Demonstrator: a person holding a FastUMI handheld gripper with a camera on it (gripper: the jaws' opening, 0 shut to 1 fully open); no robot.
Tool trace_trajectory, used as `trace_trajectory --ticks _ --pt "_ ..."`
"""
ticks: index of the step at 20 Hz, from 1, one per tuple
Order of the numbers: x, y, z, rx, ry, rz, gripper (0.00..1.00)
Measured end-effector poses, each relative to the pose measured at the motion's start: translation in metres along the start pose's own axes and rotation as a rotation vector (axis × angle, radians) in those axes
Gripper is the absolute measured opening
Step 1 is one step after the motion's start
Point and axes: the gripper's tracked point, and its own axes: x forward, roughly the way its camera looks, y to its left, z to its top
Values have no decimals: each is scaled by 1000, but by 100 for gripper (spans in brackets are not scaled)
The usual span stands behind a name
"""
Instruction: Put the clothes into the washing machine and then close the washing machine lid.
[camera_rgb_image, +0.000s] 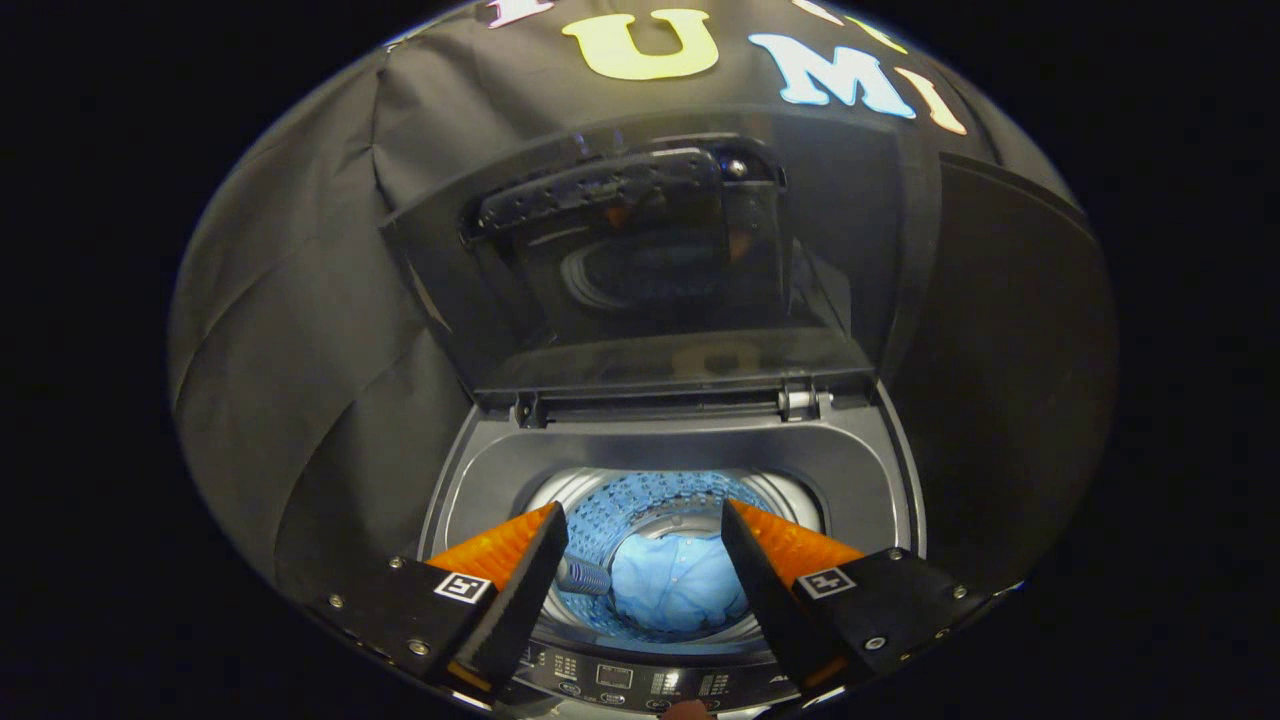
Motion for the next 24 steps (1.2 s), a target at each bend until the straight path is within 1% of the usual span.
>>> trace_trajectory --ticks 13,17,24 --pt "-54 23 118 -133 -422 11 96" --pt "-64 30 150 -142 -497 10 95" --pt "-61 31 204 -130 -550 -6 95"
